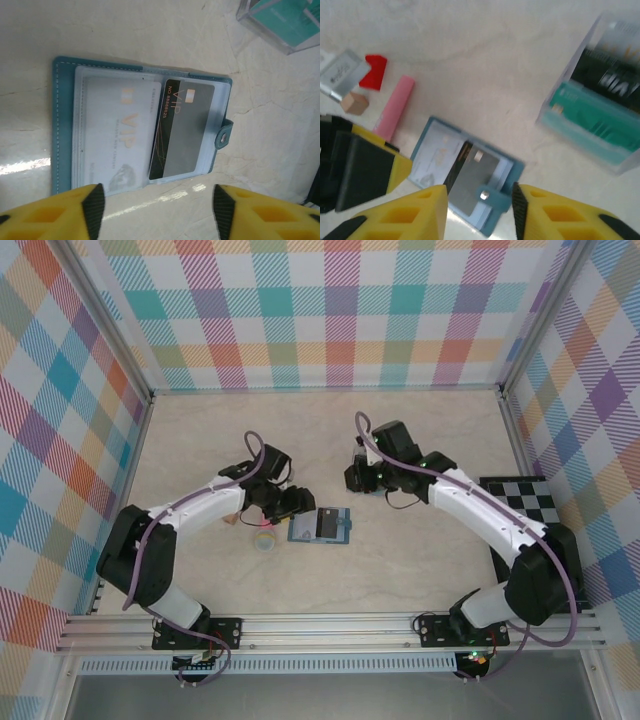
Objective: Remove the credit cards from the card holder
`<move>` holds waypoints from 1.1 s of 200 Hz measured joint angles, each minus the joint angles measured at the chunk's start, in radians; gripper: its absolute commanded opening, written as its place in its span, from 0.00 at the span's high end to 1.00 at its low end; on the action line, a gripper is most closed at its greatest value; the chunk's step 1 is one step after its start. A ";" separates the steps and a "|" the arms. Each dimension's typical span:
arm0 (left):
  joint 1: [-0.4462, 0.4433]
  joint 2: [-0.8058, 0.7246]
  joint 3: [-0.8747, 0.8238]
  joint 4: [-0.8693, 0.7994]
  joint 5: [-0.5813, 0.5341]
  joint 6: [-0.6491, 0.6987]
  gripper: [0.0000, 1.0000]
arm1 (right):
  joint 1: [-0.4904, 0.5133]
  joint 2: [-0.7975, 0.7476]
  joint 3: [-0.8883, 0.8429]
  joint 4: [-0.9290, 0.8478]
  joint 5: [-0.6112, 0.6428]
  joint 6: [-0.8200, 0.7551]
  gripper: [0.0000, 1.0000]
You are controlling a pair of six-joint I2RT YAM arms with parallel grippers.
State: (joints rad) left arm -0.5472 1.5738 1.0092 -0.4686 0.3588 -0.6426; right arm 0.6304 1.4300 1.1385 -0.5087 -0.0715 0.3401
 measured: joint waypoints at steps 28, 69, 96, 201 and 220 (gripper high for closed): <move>-0.014 0.036 -0.011 0.053 0.000 -0.051 0.59 | 0.081 0.060 -0.047 0.005 -0.001 0.169 0.59; -0.021 0.074 -0.026 0.137 0.039 -0.094 0.66 | 0.100 0.146 -0.100 0.063 -0.014 0.344 0.68; -0.021 0.105 -0.040 0.187 0.061 -0.113 0.71 | 0.111 0.201 -0.101 0.103 -0.035 0.402 0.79; -0.021 0.180 -0.044 0.243 0.082 -0.150 0.72 | 0.137 0.322 -0.101 0.146 -0.043 0.464 0.79; -0.021 0.185 -0.044 0.243 0.082 -0.150 0.72 | 0.137 0.337 -0.099 0.132 -0.033 0.463 0.78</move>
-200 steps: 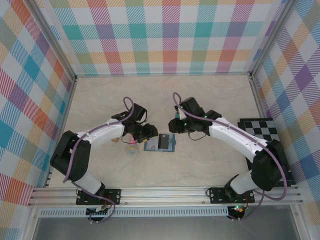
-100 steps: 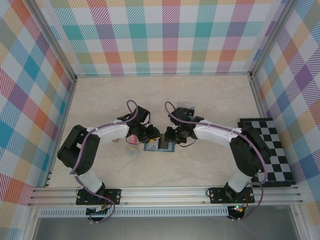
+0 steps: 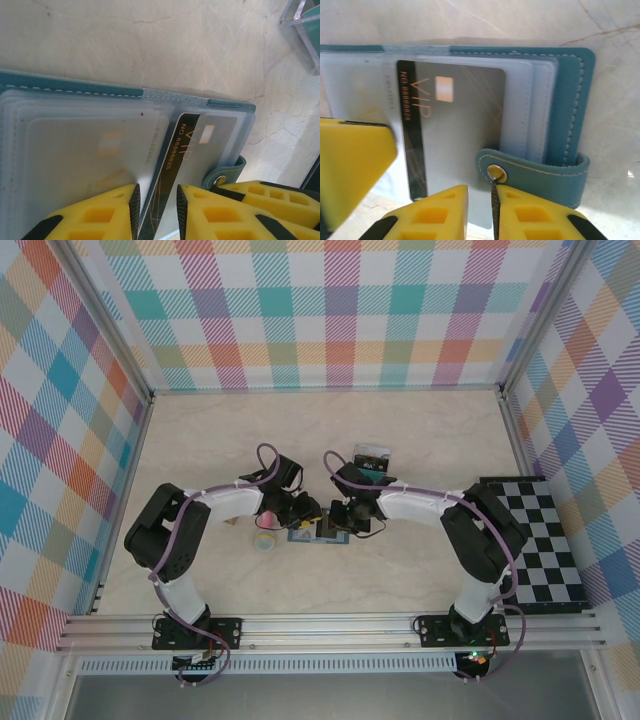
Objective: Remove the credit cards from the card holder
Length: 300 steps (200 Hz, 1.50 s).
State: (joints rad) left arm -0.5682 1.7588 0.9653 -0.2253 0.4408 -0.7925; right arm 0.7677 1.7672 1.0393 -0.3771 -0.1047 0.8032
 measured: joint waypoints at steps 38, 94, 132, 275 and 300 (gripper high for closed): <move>0.000 0.001 0.000 0.000 0.000 0.011 0.71 | 0.000 0.029 0.033 -0.020 0.016 -0.007 0.76; 0.002 0.014 -0.006 0.025 0.032 0.042 0.72 | 0.000 0.052 0.052 -0.021 0.006 -0.011 0.78; 0.023 0.014 -0.032 0.066 0.074 0.051 0.75 | 0.000 0.056 0.056 -0.024 0.006 -0.012 0.78; 0.064 -0.048 -0.079 0.097 0.116 0.160 1.00 | 0.000 0.062 0.060 -0.022 0.002 -0.019 0.77; 0.074 -0.089 -0.079 0.035 0.082 0.190 1.00 | 0.000 0.048 0.041 0.005 0.002 -0.019 0.74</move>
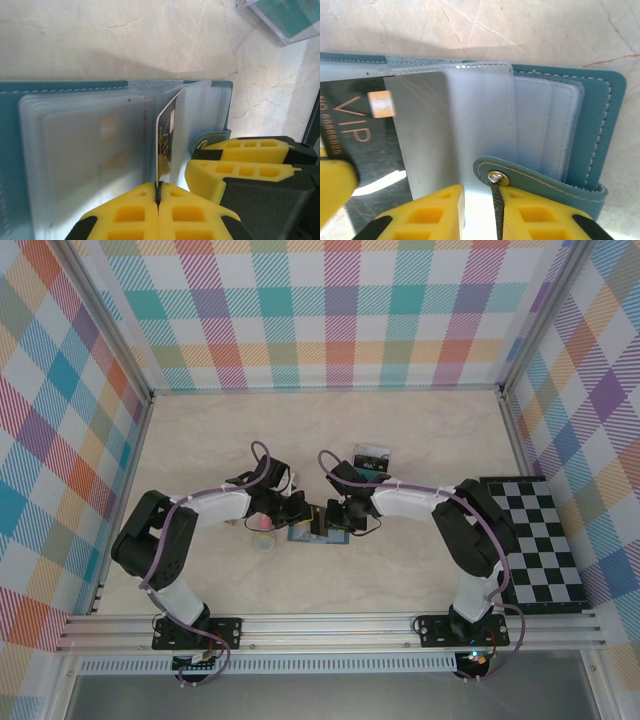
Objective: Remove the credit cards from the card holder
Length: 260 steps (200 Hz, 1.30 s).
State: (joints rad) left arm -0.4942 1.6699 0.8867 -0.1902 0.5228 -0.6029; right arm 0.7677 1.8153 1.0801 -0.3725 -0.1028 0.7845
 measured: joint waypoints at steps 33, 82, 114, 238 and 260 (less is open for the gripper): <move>0.016 -0.089 0.010 -0.120 -0.056 0.043 1.00 | 0.000 -0.040 -0.029 0.013 0.003 -0.012 0.65; 0.044 -0.243 0.075 -0.284 -0.117 0.100 1.00 | -0.021 -0.240 -0.042 0.048 -0.019 -0.071 0.48; 0.079 -0.326 0.092 -0.276 -0.071 0.082 1.00 | -0.079 -0.346 -0.095 0.168 -0.110 -0.082 0.40; 0.102 -0.403 0.089 -0.043 0.192 -0.165 1.00 | -0.191 -0.356 -0.249 0.706 -0.513 0.228 0.41; 0.104 -0.404 0.082 -0.021 0.208 -0.182 1.00 | -0.191 -0.349 -0.249 0.766 -0.545 0.269 0.49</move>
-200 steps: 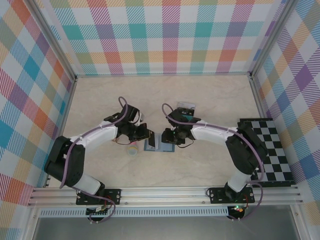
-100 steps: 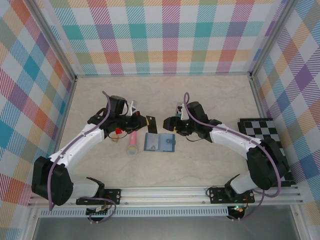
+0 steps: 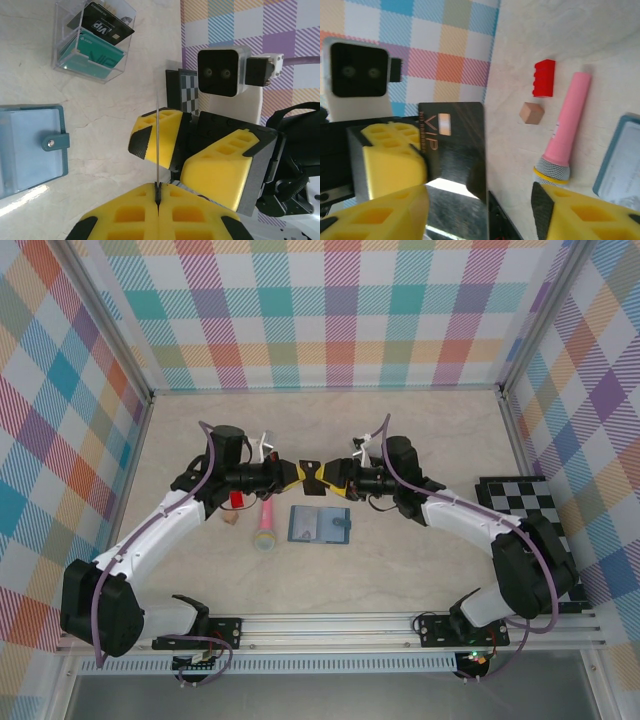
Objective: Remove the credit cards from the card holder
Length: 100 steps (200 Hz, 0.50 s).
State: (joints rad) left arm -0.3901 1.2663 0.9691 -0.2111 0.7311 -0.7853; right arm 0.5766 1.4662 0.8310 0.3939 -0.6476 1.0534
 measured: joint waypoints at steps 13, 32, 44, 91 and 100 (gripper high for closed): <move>0.000 -0.001 -0.002 0.006 0.008 -0.005 1.00 | 0.000 0.008 0.000 0.025 -0.013 0.018 0.54; 0.000 -0.002 -0.002 0.007 0.013 -0.008 1.00 | 0.000 0.017 0.000 0.042 -0.027 0.039 0.62; 0.000 -0.002 -0.002 0.007 0.013 -0.008 1.00 | 0.000 0.021 -0.001 0.060 -0.032 0.055 0.67; 0.006 -0.002 -0.002 -0.005 0.008 -0.008 1.00 | -0.006 0.021 -0.001 0.096 -0.043 0.076 0.98; 0.008 0.000 -0.002 -0.032 0.000 0.000 0.88 | -0.006 0.019 0.001 0.097 -0.047 0.063 1.00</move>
State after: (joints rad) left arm -0.3820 1.2667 0.9676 -0.2428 0.7315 -0.7849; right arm 0.5709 1.4849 0.8318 0.4908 -0.6945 1.1160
